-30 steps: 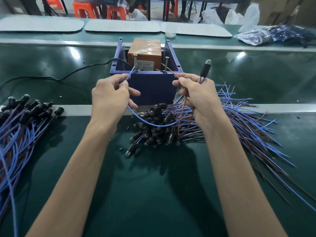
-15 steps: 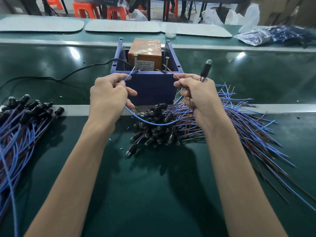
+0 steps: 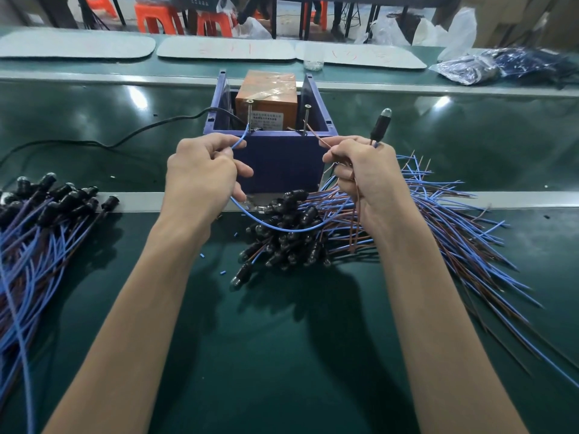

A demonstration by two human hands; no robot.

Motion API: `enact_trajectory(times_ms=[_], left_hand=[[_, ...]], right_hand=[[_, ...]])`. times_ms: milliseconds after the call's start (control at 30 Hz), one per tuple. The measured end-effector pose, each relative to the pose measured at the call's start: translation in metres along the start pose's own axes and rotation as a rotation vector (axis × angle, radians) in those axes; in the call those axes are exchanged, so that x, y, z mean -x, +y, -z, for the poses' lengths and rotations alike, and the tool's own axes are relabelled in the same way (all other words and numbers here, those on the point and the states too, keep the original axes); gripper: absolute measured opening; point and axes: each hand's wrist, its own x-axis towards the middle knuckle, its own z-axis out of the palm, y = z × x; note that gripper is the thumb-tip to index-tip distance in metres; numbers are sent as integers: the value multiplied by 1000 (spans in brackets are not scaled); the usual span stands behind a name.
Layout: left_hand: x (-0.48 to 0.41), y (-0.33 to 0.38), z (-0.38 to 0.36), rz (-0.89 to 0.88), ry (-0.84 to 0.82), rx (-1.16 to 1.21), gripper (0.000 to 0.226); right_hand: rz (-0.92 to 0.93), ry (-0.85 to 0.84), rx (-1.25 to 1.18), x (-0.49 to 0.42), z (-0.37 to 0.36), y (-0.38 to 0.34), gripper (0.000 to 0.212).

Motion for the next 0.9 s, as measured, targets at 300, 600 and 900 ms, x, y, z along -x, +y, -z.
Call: enact_trajectory(times_ms=[300, 600, 900], left_hand=[[0, 0, -1, 4, -9, 0, 32], [0, 0, -1, 4, -17, -5, 32], [-1, 0, 0, -10, -20, -17, 32]], right_hand=[[20, -16, -16, -5, 3, 2, 24], [19, -15, -7, -3, 4, 0, 24], [15, -24, 33, -2, 3, -2, 21]])
